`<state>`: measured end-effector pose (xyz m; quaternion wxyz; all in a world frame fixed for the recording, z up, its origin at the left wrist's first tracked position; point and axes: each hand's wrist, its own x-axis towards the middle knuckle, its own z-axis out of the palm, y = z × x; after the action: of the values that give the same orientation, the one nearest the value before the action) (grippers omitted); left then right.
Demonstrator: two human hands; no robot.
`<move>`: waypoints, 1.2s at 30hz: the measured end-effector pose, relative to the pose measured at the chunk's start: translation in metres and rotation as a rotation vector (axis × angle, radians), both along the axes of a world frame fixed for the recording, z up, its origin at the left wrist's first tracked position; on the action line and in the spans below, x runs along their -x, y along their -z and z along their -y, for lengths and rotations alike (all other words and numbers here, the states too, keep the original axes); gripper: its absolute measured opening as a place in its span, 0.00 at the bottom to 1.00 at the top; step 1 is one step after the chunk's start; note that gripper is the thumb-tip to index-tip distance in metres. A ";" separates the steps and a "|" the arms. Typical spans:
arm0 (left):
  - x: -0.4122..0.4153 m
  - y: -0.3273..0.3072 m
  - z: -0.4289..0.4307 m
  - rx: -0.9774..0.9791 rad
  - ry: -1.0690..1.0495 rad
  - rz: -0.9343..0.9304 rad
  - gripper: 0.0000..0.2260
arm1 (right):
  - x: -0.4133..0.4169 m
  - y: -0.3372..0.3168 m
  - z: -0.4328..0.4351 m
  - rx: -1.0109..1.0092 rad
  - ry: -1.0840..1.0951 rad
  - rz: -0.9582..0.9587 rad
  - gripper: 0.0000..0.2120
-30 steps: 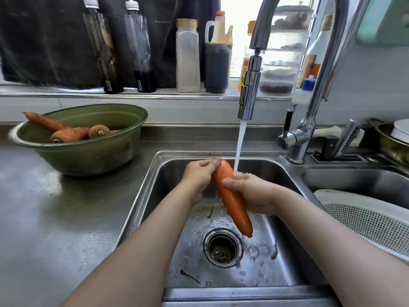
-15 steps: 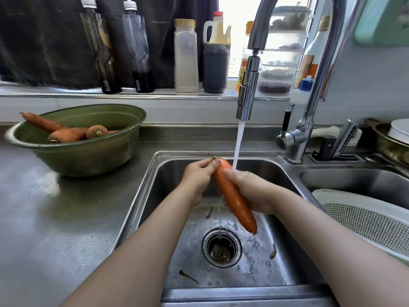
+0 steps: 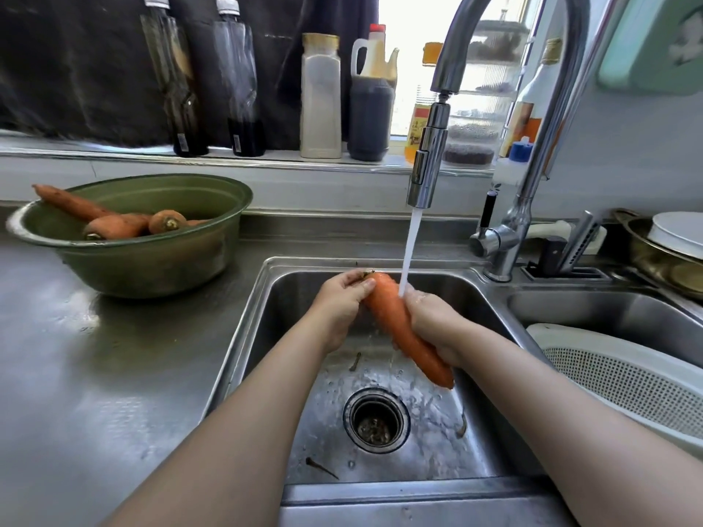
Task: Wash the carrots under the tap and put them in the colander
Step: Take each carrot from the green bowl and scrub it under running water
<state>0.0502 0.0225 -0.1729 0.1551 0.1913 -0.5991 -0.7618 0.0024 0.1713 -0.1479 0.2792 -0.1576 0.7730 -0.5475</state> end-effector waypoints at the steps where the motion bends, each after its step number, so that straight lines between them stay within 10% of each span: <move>1: -0.001 -0.001 0.000 -0.003 0.013 0.000 0.17 | -0.001 -0.002 -0.002 -0.005 -0.049 0.022 0.17; 13: 0.000 -0.002 0.014 -0.140 -0.109 -0.037 0.28 | 0.002 -0.011 0.018 -0.137 -0.089 -0.010 0.21; 19: 0.005 -0.002 0.022 -0.168 -0.162 -0.096 0.25 | 0.019 -0.006 -0.001 -0.109 -0.351 0.272 0.29; 28: -0.002 0.003 0.014 0.181 0.033 0.170 0.27 | 0.039 0.008 -0.008 -0.327 -0.131 -0.462 0.30; 36: -0.009 -0.008 0.020 -0.009 -0.192 0.096 0.05 | 0.051 0.012 -0.020 -0.278 -0.317 -0.313 0.22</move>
<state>0.0596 0.0025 -0.1647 0.1974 0.2848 -0.5813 -0.7362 -0.0486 0.1912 -0.1596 0.2576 -0.3198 0.8401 -0.3545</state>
